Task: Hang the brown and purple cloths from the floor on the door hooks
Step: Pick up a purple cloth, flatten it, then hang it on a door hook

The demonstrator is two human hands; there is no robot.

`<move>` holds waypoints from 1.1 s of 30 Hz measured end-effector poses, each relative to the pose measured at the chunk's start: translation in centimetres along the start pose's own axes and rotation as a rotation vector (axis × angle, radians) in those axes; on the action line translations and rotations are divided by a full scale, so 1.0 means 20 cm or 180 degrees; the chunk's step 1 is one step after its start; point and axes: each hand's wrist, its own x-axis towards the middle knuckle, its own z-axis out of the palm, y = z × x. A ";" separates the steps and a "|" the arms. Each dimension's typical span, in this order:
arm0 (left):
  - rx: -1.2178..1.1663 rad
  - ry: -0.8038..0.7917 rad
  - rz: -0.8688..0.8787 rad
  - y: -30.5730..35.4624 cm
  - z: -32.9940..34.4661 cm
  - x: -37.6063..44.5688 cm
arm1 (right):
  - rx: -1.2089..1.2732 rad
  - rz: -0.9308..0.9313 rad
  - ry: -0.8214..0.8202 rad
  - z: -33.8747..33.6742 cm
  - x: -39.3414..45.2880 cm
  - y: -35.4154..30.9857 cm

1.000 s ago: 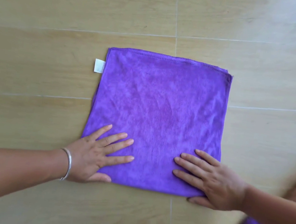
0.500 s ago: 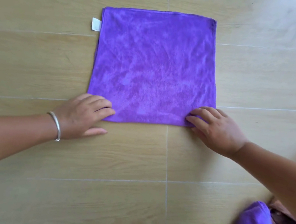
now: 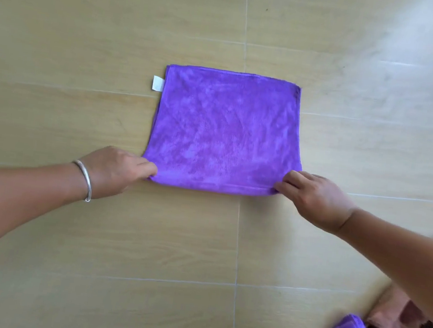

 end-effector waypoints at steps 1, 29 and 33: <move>0.0065 -0.0015 -0.0061 -0.02 -0.10 0.00 | -0.0062 -0.0103 -0.0055 -0.09 0.03 0.02; 0.0479 0.0302 -0.0642 0.60 -4.13 -0.86 | 0.0262 0.1169 -0.0026 -4.30 0.31 -0.67; 0.1125 0.0147 -0.0731 0.63 -4.51 -0.94 | -0.0007 0.1235 0.0140 -4.73 0.35 -0.70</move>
